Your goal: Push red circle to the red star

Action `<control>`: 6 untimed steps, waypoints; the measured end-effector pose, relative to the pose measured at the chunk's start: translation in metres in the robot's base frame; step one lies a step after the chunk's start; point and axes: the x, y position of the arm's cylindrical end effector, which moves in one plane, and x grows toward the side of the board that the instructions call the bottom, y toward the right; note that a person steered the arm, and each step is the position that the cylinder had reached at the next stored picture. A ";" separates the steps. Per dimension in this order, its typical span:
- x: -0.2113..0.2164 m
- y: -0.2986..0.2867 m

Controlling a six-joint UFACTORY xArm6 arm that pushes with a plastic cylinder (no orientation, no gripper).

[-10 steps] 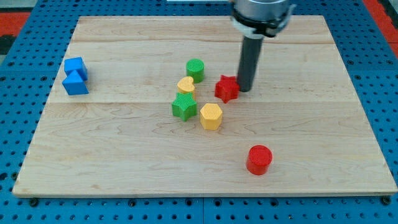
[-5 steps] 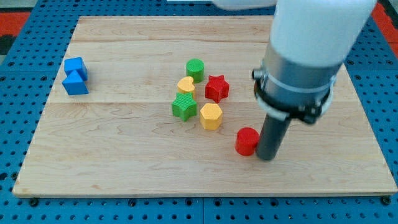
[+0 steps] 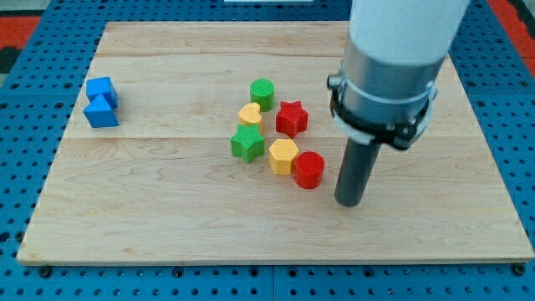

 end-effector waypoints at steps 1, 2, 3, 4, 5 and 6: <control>-0.021 -0.035; -0.077 -0.035; -0.116 -0.035; -0.114 -0.034; -0.109 -0.029; -0.106 -0.021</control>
